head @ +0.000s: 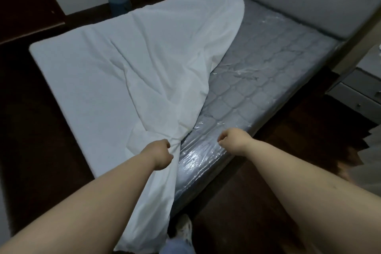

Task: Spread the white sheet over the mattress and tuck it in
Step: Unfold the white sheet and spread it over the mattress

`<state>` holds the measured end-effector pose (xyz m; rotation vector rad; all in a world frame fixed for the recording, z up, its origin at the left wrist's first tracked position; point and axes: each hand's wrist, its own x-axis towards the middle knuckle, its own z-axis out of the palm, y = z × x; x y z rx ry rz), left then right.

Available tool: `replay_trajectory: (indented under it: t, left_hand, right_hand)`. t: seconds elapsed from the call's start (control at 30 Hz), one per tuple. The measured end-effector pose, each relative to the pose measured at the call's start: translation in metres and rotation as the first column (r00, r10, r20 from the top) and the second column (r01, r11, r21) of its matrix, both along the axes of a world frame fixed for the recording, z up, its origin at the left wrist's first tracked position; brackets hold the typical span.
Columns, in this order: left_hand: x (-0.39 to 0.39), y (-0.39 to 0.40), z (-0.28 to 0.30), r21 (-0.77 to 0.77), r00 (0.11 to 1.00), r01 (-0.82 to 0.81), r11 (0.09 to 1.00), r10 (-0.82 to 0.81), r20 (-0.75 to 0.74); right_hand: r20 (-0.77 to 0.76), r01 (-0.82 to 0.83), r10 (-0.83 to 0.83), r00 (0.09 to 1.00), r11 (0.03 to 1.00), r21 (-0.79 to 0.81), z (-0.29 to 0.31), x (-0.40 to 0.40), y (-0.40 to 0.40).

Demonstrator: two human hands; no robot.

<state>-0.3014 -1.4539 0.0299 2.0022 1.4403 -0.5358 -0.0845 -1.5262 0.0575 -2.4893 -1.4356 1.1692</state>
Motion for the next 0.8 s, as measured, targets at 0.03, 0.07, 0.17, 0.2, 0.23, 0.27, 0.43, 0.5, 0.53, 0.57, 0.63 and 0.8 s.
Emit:
replay_trajectory:
  t: [0.03, 0.07, 0.17, 0.2, 0.23, 0.27, 0.43, 0.5, 0.53, 0.57, 0.63, 0.8]
  left_hand:
    - [0.006, 0.012, -0.005, 0.003, 1.0, -0.019, 1.0, 0.019, 0.004]
    - [0.013, 0.028, -0.011, 0.002, 0.999, -0.044, 0.999, 0.044, 0.008]
    - [0.042, 0.083, -0.039, -0.008, 0.996, -0.09, 0.996, 0.091, 0.026]
    - [0.051, 0.097, -0.045, -0.008, 0.995, -0.099, 0.995, 0.099, 0.029]
    - [0.06, 0.112, -0.054, -0.013, 0.992, -0.117, 0.993, 0.117, 0.037]
    - [0.067, 0.123, -0.06, -0.021, 0.992, -0.121, 0.992, 0.122, 0.037]
    - [0.097, 0.166, -0.104, -0.07, 0.986, -0.168, 0.983, 0.169, 0.011]
    - [0.104, 0.173, -0.131, -0.092, 0.977, -0.211, 0.973, 0.211, -0.011]
    - [0.106, 0.173, -0.143, -0.098, 0.975, -0.224, 0.97, 0.223, -0.019]
    - [0.108, 0.171, -0.152, -0.095, 0.971, -0.238, 0.966, 0.237, -0.023]
    - [0.116, 0.173, -0.184, -0.074, 0.951, -0.304, 0.95, 0.299, -0.076]
    - [0.13, 0.183, -0.235, -0.056, 0.918, -0.286, 0.957, 0.257, -0.302]
  right_hand:
    - [-0.017, -0.025, 0.025, 1.0, 1.0, 0.007, -0.004, 0.001, 0.016]
    - [-0.032, -0.054, 0.055, 0.998, 0.998, 0.013, -0.008, 0.003, 0.036]
    - [-0.003, -0.124, 0.124, 0.992, 0.992, -0.014, -0.026, 0.018, 0.094]
    - [0.01, -0.137, 0.137, 0.99, 0.99, -0.029, -0.03, 0.023, 0.109]
    - [0.009, -0.145, 0.146, 0.989, 0.988, -0.045, -0.037, 0.031, 0.127]
    - [0.013, -0.137, 0.138, 0.99, 0.989, -0.063, -0.044, 0.038, 0.14]
    - [-0.019, -0.063, 0.061, 0.998, 0.992, -0.11, -0.102, 0.084, 0.21]
    - [-0.059, -0.053, 0.043, 0.997, 0.983, -0.175, -0.137, 0.097, 0.234]
    - [-0.072, -0.029, 0.014, 0.997, 0.979, -0.202, -0.152, 0.101, 0.242]
    - [-0.088, 0.013, -0.033, 0.996, 0.976, -0.219, -0.164, 0.105, 0.249]
    - [-0.127, 0.068, -0.102, 0.987, 0.966, -0.249, -0.214, 0.118, 0.279]
    - [-0.356, 0.375, -0.448, 0.82, 0.891, -0.256, -0.302, 0.143, 0.318]
